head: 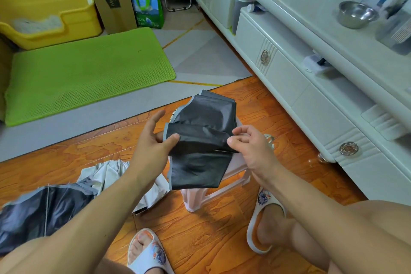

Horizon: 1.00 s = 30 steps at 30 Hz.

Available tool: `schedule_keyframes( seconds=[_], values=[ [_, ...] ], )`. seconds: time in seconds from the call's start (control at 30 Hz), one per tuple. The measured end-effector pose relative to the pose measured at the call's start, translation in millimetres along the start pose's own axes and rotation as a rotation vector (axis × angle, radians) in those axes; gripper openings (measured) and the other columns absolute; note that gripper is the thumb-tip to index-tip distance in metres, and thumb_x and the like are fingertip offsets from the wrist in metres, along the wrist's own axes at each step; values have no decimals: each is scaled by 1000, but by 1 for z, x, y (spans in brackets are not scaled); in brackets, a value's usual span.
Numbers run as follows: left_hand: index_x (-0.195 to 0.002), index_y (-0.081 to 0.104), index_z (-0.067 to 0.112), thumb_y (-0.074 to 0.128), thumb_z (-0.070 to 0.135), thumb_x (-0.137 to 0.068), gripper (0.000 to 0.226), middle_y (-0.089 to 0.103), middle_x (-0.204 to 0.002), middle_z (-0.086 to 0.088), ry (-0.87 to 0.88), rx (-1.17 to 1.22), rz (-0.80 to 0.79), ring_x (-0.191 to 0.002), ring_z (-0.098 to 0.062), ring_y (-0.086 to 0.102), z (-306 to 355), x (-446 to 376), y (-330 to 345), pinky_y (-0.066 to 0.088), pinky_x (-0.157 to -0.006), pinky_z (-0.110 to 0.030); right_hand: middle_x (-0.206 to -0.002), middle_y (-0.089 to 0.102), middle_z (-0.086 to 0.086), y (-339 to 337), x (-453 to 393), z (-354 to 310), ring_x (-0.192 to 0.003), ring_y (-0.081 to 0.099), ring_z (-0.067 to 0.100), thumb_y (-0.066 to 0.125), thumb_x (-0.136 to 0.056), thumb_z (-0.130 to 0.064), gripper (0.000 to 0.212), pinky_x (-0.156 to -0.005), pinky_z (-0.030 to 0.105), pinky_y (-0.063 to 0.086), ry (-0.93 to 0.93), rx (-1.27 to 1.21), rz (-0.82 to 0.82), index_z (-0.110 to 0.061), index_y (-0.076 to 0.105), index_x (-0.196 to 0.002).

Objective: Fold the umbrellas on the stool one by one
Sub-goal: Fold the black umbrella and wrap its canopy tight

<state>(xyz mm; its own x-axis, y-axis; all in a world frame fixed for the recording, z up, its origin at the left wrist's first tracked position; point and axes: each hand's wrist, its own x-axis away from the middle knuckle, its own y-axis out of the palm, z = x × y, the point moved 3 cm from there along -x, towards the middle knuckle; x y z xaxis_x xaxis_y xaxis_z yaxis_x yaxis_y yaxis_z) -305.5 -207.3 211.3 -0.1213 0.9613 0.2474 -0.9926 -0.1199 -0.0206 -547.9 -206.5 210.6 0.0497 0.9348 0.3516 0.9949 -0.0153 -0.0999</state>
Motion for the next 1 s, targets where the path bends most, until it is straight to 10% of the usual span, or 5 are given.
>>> schedule_keyframes(
  seconds=[0.3,0.4,0.57,0.77,1.0],
  values=[
    [-131,60,29,66,3,-96,45,75,-97,-20,-5,8,-37,-84,-22,74,4,-2,0,57,-76,-31,-118,69,-11,-2,1,-2,-75,59,11,65,-92,6,54,-84,20,56,-157,193,-120,-25,63,-136],
    [-127,62,28,65,2,-96,40,76,-95,-19,7,6,-38,-80,-19,73,6,-1,0,56,-68,-22,-88,68,-6,-3,0,0,-74,56,15,64,-94,2,56,-81,23,56,-142,204,-122,-33,61,-136],
    [-122,67,38,68,9,-96,39,68,-83,-21,30,-40,-125,-89,-38,71,2,-1,1,60,-89,-44,-105,74,1,4,-5,6,-97,71,18,63,-100,-27,51,-97,37,56,1,13,-27,-24,44,-146],
    [-118,70,33,66,8,-97,33,51,-60,7,65,-98,-143,-68,-9,60,5,1,3,53,-70,-19,-80,73,-3,3,-6,6,-88,71,10,65,-98,-14,33,-90,27,54,-31,84,-14,-24,58,-130],
    [-106,76,38,67,10,-96,30,55,-88,-39,69,-102,-141,-78,-28,56,6,-1,-1,53,-68,-22,-97,72,7,-3,-14,6,-93,69,17,64,-99,-21,12,-91,31,56,-50,60,80,-22,68,-110]
  ],
)
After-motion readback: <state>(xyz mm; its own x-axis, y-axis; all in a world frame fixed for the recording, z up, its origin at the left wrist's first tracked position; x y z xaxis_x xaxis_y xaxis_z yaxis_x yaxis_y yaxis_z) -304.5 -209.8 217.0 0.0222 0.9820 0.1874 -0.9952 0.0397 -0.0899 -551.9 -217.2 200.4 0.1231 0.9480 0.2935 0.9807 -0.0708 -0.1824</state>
